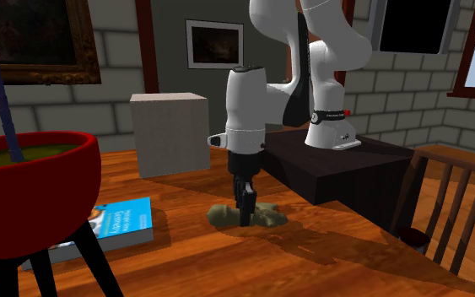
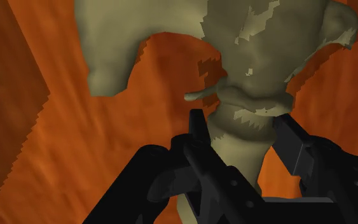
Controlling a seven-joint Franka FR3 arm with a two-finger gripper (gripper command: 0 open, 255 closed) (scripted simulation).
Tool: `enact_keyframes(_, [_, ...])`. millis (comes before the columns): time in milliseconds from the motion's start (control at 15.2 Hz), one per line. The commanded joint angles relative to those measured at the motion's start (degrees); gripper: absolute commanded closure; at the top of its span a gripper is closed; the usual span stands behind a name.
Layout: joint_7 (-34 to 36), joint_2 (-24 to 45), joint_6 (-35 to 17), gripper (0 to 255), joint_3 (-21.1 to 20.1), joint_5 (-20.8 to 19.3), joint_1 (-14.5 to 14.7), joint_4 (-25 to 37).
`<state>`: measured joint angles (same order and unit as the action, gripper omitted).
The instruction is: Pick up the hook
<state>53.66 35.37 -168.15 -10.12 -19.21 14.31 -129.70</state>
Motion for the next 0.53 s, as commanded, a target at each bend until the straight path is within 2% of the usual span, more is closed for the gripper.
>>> enact_keyframes(0, [0.0, 0.1, 0.0, 255, 0.0, 0.0, 0.0, 0.1])
enact_keyframes(462, [-1.5, -5.6, 3.8, 255, -3.1, 1.8, -2.6, -2.0])
